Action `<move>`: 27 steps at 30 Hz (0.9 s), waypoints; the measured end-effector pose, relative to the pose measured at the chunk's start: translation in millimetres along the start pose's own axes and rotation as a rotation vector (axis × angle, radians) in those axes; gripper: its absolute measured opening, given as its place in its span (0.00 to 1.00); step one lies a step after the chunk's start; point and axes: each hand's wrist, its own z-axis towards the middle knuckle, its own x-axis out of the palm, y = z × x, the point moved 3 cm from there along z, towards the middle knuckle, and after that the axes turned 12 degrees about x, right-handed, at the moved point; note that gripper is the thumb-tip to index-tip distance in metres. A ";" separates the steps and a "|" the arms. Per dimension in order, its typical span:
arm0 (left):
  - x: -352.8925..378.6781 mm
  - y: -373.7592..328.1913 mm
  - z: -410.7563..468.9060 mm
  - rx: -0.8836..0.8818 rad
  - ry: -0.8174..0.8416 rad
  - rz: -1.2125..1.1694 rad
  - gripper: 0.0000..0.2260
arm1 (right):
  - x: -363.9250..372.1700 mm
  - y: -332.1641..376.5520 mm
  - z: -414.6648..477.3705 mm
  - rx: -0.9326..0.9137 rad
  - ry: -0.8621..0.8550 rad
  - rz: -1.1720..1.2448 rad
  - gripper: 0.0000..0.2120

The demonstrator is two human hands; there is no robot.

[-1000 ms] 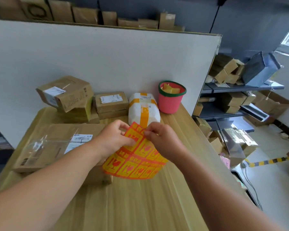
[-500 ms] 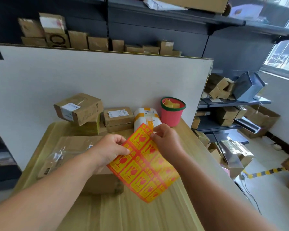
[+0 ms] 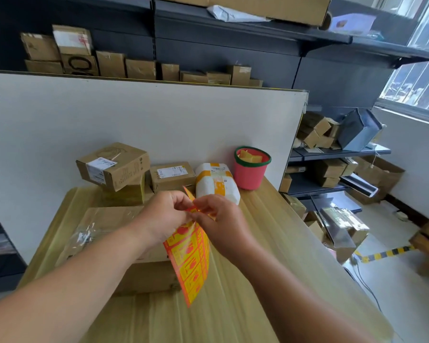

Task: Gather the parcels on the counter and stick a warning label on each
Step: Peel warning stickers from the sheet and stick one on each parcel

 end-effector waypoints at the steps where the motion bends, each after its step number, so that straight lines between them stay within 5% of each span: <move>1: 0.9 -1.2 0.6 0.016 -0.005 0.017 0.05 | -0.6 -0.9 0.3 0.014 0.005 0.014 0.07; 16: 36.5 -3.1 9.1 0.034 0.049 0.026 0.07 | -33.8 -29.5 -0.6 0.236 0.050 0.335 0.07; 27: 80.8 40.6 21.6 -0.267 -0.080 -0.028 0.05 | -72.5 -106.1 1.2 0.567 -0.161 0.373 0.07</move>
